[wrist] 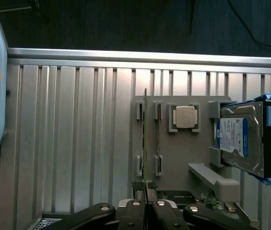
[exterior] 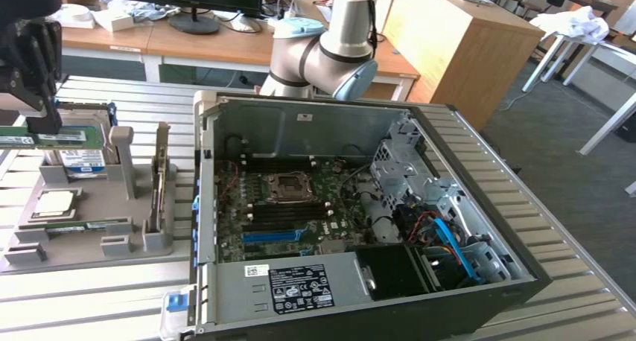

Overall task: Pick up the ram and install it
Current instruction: 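Pick up the ram and move it above insertion slot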

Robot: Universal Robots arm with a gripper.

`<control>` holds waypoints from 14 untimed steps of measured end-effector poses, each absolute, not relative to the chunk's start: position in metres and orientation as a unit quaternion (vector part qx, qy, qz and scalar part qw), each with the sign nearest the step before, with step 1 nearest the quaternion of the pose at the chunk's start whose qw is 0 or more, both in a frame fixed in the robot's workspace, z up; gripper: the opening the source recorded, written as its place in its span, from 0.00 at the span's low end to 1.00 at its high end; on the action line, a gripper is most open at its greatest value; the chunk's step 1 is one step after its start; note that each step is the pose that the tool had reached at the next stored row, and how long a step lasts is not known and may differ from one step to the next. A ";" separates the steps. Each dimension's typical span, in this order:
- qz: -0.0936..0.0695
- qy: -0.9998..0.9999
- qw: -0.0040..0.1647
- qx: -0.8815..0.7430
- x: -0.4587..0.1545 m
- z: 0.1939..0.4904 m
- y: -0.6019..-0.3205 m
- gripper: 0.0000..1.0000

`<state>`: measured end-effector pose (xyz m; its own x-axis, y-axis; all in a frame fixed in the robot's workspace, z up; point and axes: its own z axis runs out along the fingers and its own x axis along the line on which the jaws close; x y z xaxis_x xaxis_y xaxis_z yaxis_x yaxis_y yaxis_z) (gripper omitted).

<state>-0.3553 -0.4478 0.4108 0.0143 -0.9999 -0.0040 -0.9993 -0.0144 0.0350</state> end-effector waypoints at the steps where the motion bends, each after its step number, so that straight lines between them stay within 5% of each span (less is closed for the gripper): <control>1: -0.014 -0.702 0.011 0.712 -0.354 0.411 -0.448 0.11; 14: -0.014 -0.702 0.011 0.712 -0.328 0.411 -0.448 0.11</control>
<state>-0.3280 -0.4478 0.4108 0.0143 -0.9999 -0.0039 -0.9993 -0.0144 0.0351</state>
